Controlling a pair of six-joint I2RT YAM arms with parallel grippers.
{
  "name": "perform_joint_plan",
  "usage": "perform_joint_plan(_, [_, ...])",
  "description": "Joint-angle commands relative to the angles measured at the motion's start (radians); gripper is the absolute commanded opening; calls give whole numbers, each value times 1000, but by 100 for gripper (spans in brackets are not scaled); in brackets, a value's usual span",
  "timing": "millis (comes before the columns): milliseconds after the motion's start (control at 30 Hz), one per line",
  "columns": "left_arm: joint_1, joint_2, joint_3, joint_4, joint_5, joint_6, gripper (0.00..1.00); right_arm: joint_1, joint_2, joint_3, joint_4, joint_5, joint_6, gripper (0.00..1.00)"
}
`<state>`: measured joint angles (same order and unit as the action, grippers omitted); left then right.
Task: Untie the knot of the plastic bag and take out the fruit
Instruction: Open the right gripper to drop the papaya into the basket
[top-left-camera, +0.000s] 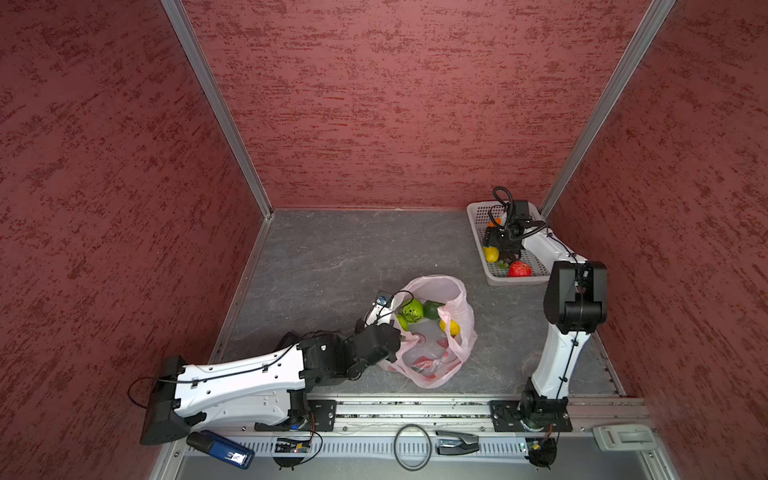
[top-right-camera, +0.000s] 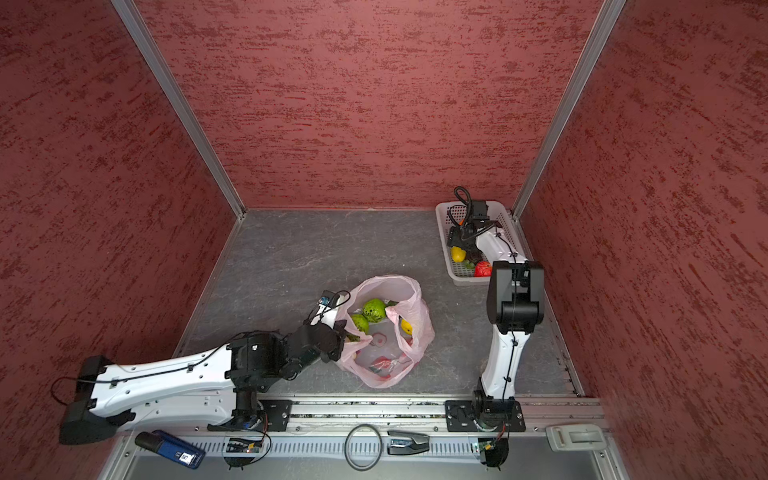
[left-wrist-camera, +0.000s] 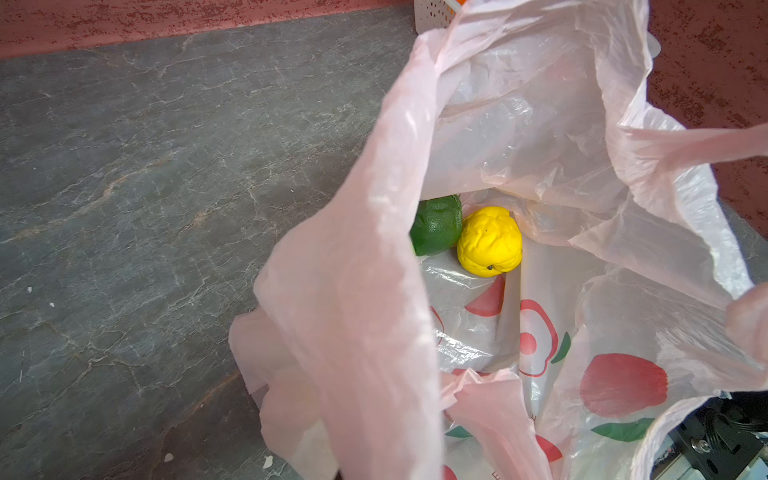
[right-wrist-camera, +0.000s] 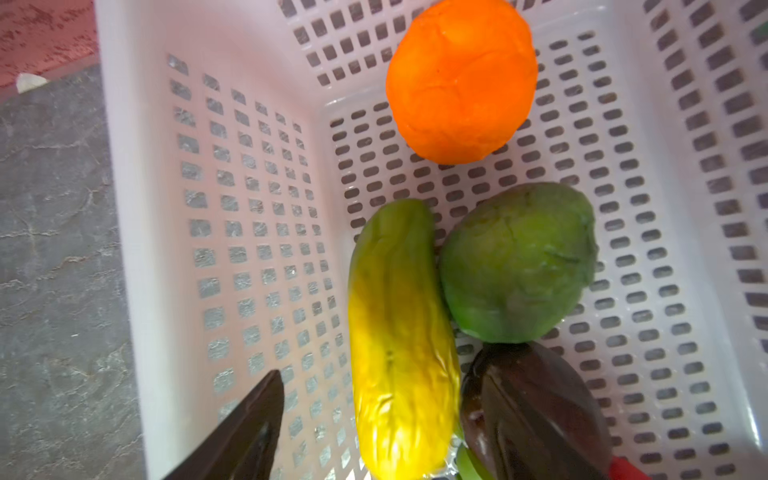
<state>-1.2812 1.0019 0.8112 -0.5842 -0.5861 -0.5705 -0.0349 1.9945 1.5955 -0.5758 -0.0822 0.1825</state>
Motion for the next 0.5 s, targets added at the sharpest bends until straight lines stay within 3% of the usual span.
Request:
perform_joint_plan(0, [-10,-8,18,-7,-26,-4,0,2,-117,-17,-19,-14,-1,77])
perform_joint_plan(267, [-15,-33,14,-29,-37,2,0,78,-397,-166,-82,-88,66,79])
perform_joint_plan(467, [-12,-45,23,-48,-40,31,0,258,-622,-281,-142,-101,150,80])
